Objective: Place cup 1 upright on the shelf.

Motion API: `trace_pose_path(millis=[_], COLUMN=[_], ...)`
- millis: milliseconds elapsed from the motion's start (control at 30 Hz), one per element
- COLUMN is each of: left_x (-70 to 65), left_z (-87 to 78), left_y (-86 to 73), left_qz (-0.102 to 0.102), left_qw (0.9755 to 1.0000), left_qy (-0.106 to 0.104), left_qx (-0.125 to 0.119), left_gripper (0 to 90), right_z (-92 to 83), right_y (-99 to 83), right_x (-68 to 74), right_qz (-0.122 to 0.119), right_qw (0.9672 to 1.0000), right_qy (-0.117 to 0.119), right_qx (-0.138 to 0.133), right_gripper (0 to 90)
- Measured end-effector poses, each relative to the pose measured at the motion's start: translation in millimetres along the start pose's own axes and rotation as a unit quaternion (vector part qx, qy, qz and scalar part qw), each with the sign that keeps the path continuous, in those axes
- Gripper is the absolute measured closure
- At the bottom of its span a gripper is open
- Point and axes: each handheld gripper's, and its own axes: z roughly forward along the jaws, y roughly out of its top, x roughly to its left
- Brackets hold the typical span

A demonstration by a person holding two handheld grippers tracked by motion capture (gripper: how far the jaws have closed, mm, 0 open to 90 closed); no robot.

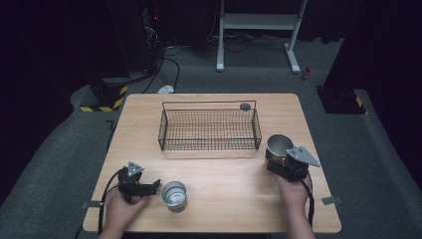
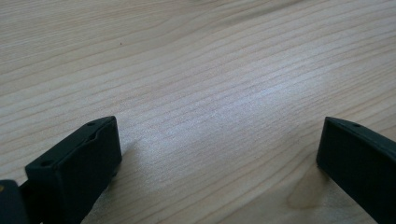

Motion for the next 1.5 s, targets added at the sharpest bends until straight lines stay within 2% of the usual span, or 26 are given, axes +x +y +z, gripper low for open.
trace_pose_path(millis=[367, 600, 833, 1067, 1233, 1500], left_x=[-0.1, -0.2, -0.2, 0.0, 0.1, -0.1], left_z=[0.0, -0.2, -0.2, -0.4, -0.3, -0.3], left_y=[0.0, -0.1, 0.0, 0.1, 0.1, 0.2], left_qz=[0.000, -0.001, -0.001, 0.001, 0.000, -0.001], left_qw=[1.0000, 1.0000, 1.0000, 1.0000, 1.0000, 1.0000], left_qy=[0.000, 0.001, 0.001, 0.002, 0.002, 0.001], left_qx=[0.000, 0.001, 0.001, 0.002, 0.002, 0.002], left_gripper=[0.3, 0.3, 0.3, 0.3, 0.3, 0.3], right_z=[-6.8, -5.0, -2.6, 0.5, 2.5, 9.5], right_y=[2.3, 4.0, 10.1, 21.9, 31.7, 48.6], right_x=[36.0, 50.9, 60.8, 71.1, 76.3, 84.0], right_qz=[-0.014, -0.022, -0.019, -0.014, -0.015, -0.018], right_qw=[0.9989, 0.9980, 0.9971, 0.9966, 0.9965, 0.9963], right_qy=[0.044, 0.059, 0.073, 0.078, 0.075, 0.073], right_qx=[-0.010, -0.008, -0.012, -0.019, -0.034, -0.040], right_gripper=[14.4, 14.4, 14.4, 14.4, 14.4, 14.4])
